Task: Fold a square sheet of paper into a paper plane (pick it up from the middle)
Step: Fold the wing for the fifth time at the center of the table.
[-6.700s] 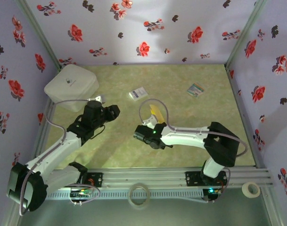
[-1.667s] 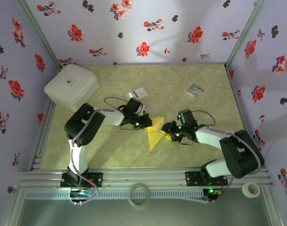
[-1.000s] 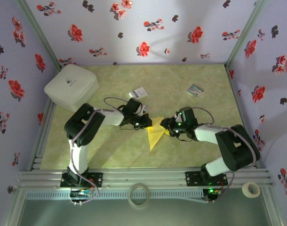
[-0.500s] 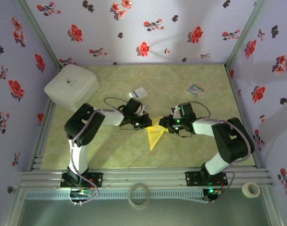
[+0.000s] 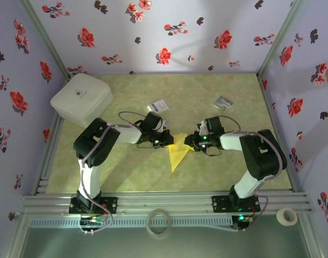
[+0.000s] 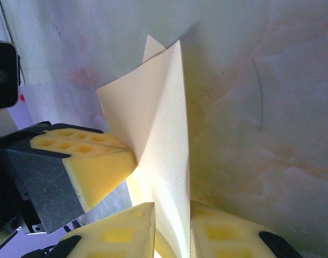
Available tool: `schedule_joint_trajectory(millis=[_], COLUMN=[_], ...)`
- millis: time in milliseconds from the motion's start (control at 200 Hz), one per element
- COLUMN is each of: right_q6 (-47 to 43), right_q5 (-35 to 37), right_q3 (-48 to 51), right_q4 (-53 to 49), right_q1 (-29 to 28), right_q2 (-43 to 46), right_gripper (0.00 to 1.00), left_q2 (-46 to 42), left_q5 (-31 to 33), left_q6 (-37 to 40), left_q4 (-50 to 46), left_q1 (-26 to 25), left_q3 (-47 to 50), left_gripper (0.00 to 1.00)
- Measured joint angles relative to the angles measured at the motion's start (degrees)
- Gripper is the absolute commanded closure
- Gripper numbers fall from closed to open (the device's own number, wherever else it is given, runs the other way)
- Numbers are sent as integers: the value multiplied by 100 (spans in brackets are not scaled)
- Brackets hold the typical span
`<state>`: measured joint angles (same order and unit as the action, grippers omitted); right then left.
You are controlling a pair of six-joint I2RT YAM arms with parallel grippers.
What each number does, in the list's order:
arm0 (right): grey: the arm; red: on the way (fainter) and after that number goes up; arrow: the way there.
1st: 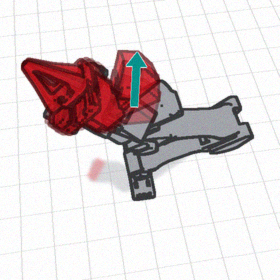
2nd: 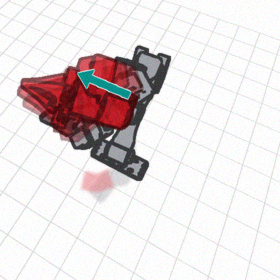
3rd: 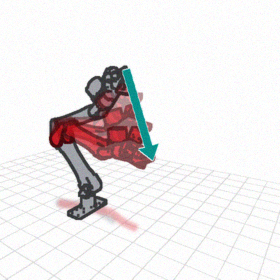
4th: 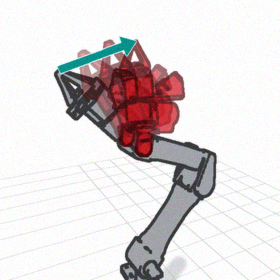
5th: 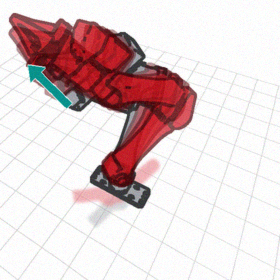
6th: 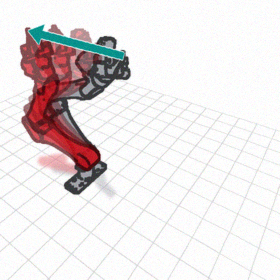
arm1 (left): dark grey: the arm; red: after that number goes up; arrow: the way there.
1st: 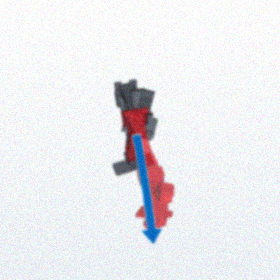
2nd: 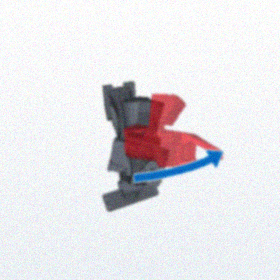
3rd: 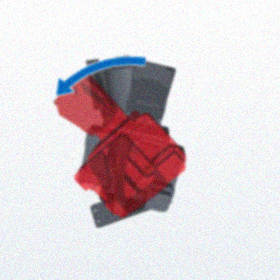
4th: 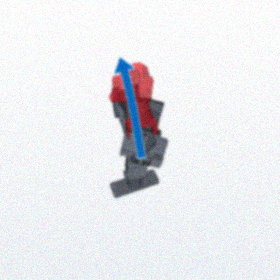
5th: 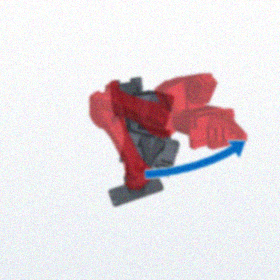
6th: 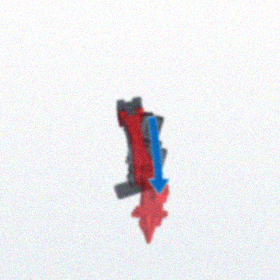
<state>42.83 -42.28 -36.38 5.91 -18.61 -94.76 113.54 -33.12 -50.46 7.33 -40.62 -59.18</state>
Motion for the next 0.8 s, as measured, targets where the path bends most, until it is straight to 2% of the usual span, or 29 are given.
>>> schedule_joint_trajectory(millis=[455,595,800], right_q6=[-192,-240,-186], right_q5=[-258,-297,-304], right_q3=[-216,-275,-278], right_q4=[-55,-72,-50], right_q1=[76,101,111], right_q2=[-334,-363,-361], right_gripper=[84,93,98], left_q2=[-4,-7,-57], left_q5=[0,-2,4], left_q6=[0,0,0], left_q4=[2,2,-9], left_q1=[2,2,13], left_q3=[9,9,11], left_gripper=[100,97,91])
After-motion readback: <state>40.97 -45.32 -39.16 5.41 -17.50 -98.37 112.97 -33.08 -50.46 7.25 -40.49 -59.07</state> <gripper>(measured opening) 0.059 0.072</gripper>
